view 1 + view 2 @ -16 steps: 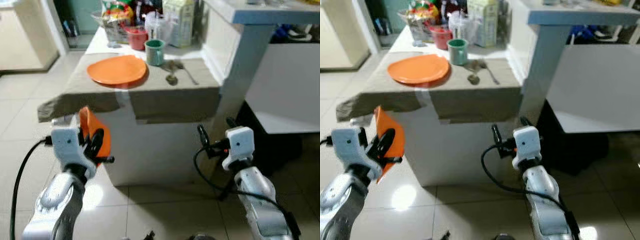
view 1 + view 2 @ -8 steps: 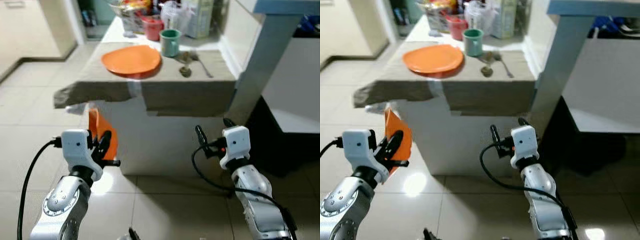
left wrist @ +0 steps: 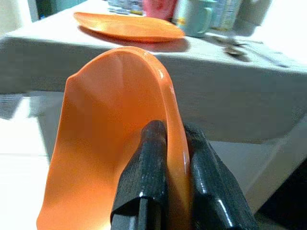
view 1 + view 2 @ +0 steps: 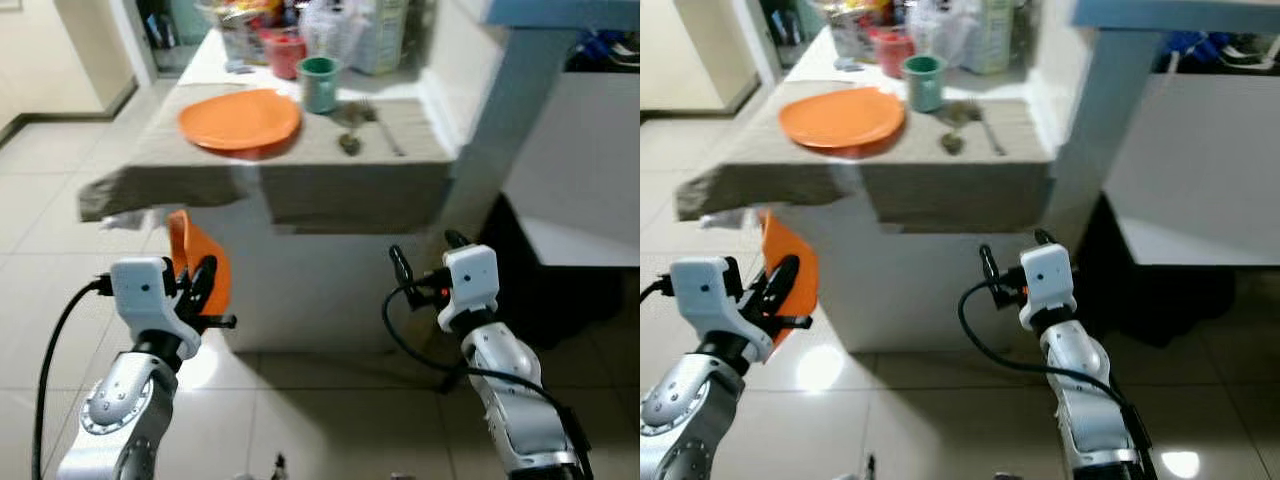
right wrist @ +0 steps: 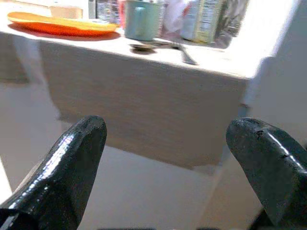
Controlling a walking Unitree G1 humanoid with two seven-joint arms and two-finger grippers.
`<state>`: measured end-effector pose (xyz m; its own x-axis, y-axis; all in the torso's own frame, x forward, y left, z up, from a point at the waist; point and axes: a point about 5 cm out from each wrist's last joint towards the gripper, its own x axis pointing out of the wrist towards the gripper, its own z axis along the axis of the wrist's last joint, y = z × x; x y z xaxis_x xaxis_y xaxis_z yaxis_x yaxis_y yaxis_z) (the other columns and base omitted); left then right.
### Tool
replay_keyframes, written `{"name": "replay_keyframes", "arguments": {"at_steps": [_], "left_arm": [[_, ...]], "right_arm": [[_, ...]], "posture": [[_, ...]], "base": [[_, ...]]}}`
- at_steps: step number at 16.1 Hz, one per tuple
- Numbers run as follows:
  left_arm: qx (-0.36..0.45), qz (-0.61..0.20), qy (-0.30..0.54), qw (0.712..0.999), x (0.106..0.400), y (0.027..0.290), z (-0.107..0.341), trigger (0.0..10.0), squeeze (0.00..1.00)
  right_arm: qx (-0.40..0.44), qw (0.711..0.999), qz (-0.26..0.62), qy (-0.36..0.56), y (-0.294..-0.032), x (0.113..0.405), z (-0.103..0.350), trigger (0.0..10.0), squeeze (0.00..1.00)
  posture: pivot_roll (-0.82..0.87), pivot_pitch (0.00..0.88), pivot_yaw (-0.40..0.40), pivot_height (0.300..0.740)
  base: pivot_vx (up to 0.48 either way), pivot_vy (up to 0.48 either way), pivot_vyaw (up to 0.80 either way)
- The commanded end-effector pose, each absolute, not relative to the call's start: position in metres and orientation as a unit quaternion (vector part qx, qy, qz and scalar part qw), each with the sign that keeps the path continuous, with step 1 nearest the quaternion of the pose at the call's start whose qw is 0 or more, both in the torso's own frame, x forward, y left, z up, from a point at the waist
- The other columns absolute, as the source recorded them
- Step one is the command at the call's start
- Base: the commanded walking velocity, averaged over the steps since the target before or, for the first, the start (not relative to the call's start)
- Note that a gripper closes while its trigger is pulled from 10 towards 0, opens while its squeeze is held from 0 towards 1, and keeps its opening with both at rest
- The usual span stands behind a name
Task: Setting the table
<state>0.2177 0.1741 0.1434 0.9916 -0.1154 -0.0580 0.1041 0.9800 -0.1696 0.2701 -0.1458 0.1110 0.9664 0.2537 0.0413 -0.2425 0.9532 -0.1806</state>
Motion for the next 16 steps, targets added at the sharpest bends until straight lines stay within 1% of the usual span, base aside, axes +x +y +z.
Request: {"name": "replay_keyframes", "arguments": {"at_steps": [1, 7, 9, 10, 11, 12, 13, 16], "left_arm": [[-0.087, -0.065, 0.001, 0.994, 0.218, 0.171, 0.154, 0.0, 0.00], [-0.081, -0.055, -0.006, 0.995, 0.220, 0.176, 0.155, 0.0, 0.00], [-0.073, -0.065, 0.006, 0.995, 0.219, 0.173, 0.149, 0.0, 0.00], [-0.068, -0.095, 0.029, 0.993, 0.216, 0.169, 0.139, 0.0, 0.00], [-0.060, -0.130, 0.053, 0.988, 0.213, 0.164, 0.131, 0.0, 0.00], [-0.051, -0.148, 0.066, 0.985, 0.210, 0.163, 0.128, 0.0, 0.00], [-0.046, -0.152, 0.066, 0.985, 0.210, 0.166, 0.130, 0.0, 0.00], [-0.053, -0.127, 0.042, 0.990, 0.212, 0.169, 0.137, 0.0, 0.00]], "right_arm": [[-0.087, 0.988, 0.123, -0.030, -0.148, 0.272, 0.109, 10.0, 0.00], [-0.085, 0.988, 0.128, -0.030, -0.145, 0.274, 0.107, 10.0, 0.00], [-0.071, 0.985, 0.157, -0.028, -0.135, 0.274, 0.107, 10.0, 0.00], [-0.058, 0.975, 0.215, -0.025, -0.122, 0.271, 0.109, 10.0, 0.00], [-0.052, 0.966, 0.251, -0.016, -0.115, 0.268, 0.110, 10.0, 0.00], [-0.056, 0.966, 0.252, -0.015, -0.116, 0.268, 0.110, 10.0, 0.00], [-0.073, 0.969, 0.236, -0.024, -0.126, 0.268, 0.113, 10.0, 0.00], [-0.083, 0.978, 0.190, -0.027, -0.139, 0.268, 0.112, 10.0, 0.00]], "posture": [[-0.08, 0.010, 0.056, 0.736], [-0.07, 0.000, 0.058, 0.736], [-0.07, 0.000, 0.059, 0.736], [-0.07, 0.000, 0.060, 0.736], [-0.07, 0.000, 0.060, 0.736], [-0.08, 0.000, 0.058, 0.736], [-0.08, 0.000, 0.060, 0.736], [-0.09, 0.000, 0.065, 0.736]], "base": [[0.000, 0.000, 0.00], [0.000, 0.000, 0.00], [0.000, 0.000, 0.00], [0.000, 0.000, 0.00], [0.000, 0.000, 0.00], [0.000, 0.000, 0.00], [0.000, 0.000, 0.00], [0.000, 0.000, 0.00]]}}
